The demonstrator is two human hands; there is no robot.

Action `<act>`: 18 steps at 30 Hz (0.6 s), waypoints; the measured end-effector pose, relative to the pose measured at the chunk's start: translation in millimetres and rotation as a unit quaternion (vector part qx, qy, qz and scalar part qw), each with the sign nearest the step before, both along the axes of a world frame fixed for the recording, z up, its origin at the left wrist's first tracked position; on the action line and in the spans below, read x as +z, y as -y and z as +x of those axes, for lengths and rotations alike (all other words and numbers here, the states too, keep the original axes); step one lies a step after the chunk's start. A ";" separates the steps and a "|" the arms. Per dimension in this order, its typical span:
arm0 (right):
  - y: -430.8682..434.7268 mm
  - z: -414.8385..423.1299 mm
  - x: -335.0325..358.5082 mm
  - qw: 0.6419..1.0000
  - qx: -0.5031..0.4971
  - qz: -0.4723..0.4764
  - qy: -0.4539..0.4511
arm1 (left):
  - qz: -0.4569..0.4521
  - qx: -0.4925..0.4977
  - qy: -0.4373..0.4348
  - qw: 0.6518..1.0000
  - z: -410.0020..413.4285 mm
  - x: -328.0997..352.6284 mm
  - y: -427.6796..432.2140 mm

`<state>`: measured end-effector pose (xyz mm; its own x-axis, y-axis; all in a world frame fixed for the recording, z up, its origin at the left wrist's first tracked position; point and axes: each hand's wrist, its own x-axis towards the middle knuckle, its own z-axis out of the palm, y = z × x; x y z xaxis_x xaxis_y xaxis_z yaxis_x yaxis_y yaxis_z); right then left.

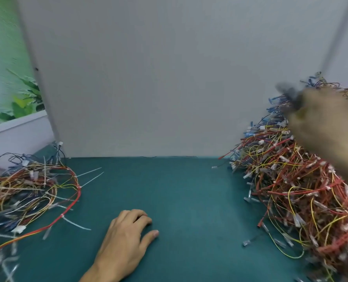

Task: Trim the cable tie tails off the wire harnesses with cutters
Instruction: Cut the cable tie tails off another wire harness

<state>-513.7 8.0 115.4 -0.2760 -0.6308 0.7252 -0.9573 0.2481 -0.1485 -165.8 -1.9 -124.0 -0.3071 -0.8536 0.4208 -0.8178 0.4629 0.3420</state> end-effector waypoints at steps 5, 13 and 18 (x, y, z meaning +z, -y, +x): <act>-51.0 121.9 -130.7 0.946 0.234 0.217 0.057 | 0.013 -0.007 0.006 1.000 -0.7 3.3 -3.2; -57.1 161.3 -221.1 0.923 0.186 0.336 0.034 | -0.005 0.121 0.047 0.992 15.2 16.7 6.5; -56.7 160.9 -216.6 0.912 0.192 0.362 0.020 | 0.005 0.307 0.094 0.947 44.3 36.1 20.1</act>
<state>-352.8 64.7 -101.1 0.0490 -0.9960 0.0743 -0.9917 -0.0574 -0.1148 -121.5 -22.0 -87.9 0.1799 -0.8992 0.3989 -0.9786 -0.1223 0.1657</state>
